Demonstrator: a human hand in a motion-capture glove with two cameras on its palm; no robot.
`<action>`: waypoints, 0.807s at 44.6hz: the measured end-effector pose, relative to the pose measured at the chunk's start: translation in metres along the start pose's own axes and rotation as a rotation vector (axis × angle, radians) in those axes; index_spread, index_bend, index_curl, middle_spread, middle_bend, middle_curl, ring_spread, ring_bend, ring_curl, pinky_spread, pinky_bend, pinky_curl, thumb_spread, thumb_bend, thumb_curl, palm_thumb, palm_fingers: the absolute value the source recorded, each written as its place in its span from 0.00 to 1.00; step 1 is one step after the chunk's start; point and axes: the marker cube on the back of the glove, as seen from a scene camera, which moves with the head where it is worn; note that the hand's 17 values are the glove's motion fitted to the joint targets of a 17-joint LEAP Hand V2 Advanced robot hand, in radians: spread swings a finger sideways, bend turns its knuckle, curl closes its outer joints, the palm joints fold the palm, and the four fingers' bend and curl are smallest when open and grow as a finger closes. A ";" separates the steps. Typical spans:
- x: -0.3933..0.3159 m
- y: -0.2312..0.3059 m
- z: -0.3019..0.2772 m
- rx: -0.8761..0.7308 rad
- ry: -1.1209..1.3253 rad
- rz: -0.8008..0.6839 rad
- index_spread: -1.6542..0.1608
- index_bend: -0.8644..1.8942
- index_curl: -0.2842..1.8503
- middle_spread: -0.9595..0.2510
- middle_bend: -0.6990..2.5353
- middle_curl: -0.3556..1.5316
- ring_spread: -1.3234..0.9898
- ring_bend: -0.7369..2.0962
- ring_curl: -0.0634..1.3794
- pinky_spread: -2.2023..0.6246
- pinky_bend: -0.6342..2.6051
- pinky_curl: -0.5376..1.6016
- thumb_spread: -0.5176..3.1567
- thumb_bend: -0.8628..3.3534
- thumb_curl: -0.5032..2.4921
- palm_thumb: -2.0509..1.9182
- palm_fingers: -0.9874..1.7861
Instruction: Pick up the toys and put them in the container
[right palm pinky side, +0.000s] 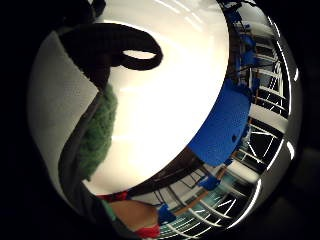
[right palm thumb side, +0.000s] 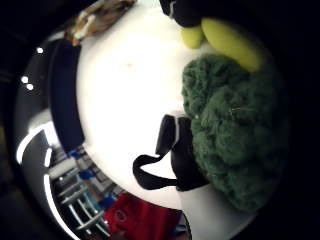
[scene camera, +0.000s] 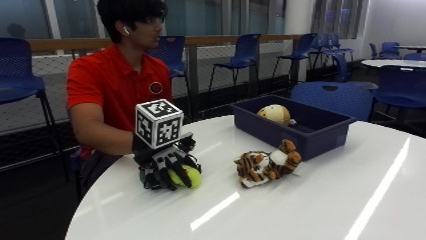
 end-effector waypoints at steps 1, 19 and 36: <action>-0.001 0.000 0.000 0.008 -0.008 0.002 0.67 0.39 0.25 0.74 0.24 0.29 0.53 0.52 0.27 0.73 0.56 0.47 0.47 0.21 0.26 0.54 0.38; -0.010 -0.009 -0.004 0.172 0.029 0.010 0.66 0.43 0.31 0.59 0.29 0.29 0.38 0.67 0.38 0.64 0.55 0.45 0.45 0.26 0.34 0.67 0.64; -0.012 -0.011 -0.059 0.256 -0.098 0.051 0.65 0.47 0.37 0.45 0.35 0.36 0.37 0.67 0.41 0.63 0.51 0.45 0.36 0.25 0.41 0.69 0.75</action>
